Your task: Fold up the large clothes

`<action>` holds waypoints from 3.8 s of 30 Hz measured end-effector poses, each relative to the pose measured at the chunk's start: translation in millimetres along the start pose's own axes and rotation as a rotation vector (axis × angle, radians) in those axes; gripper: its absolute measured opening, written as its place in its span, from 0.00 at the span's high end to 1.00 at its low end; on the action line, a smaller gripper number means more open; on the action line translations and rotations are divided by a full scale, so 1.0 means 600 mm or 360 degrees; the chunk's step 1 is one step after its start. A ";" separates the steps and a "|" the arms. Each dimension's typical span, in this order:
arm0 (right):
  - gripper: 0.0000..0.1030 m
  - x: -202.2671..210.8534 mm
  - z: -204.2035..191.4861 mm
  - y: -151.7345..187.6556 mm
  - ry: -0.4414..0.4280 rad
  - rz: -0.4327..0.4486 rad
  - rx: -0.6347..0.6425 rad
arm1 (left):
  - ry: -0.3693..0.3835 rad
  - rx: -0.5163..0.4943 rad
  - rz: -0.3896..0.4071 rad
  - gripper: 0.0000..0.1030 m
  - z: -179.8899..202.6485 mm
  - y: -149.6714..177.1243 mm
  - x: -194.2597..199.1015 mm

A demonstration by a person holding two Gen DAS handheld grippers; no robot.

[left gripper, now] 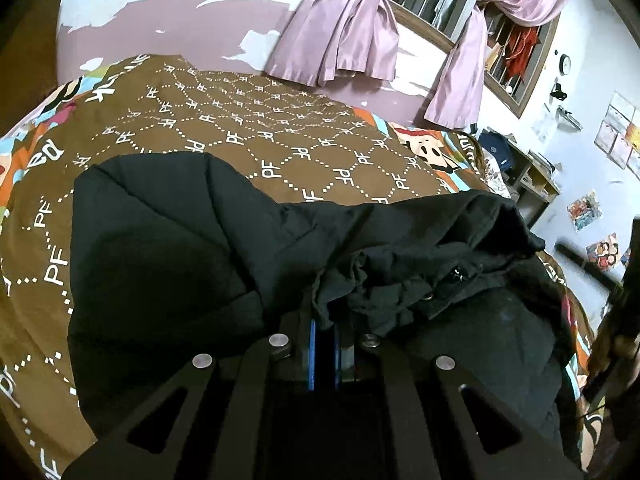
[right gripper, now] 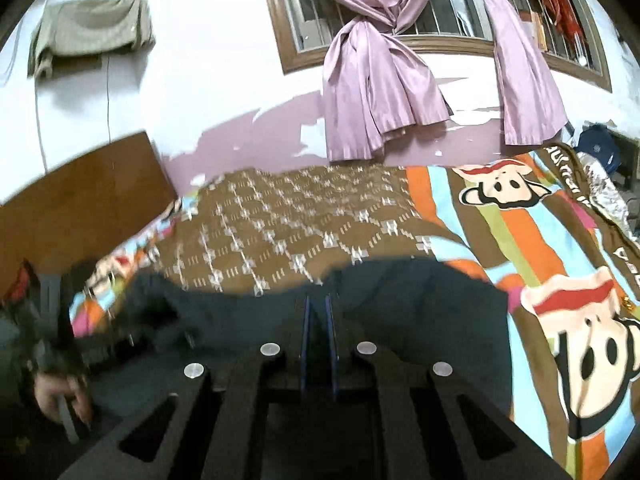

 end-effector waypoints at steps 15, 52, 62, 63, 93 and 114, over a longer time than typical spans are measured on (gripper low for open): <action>1.00 -0.177 -0.038 0.106 -0.0221 -0.0586 0.0141 | 0.0011 -0.0044 -0.0040 0.88 0.022 0.013 0.050; 0.99 -0.277 0.086 0.022 0.0376 -0.0526 0.0067 | -0.0417 0.0255 0.0106 0.82 -0.063 -0.114 -0.088; 0.94 -0.228 0.107 0.049 0.0275 -0.0407 -0.0100 | -0.0602 0.0393 0.0041 0.82 -0.120 -0.068 -0.108; 0.94 -0.217 0.095 0.037 0.0244 -0.0361 -0.0086 | -0.0575 0.0388 0.0088 0.82 -0.115 -0.071 -0.100; 0.96 -0.274 -0.163 0.113 -0.0489 -0.0913 0.0238 | 0.0002 0.0030 -0.0352 0.95 -0.009 0.020 -0.144; 0.65 -0.158 -0.104 0.100 -0.0164 -0.0468 0.0107 | -0.0039 0.0227 -0.0221 0.79 -0.012 0.008 -0.051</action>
Point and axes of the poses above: each gripper's, at about its wrist camera, not at the fingertips, and x roughly against the way its jaws point, z to its right, y to its underside, the point moved 6 cm from there along -x, roughly the way its jaws point, and after that the axes turned 8 degrees about x, right-handed, at the moved point
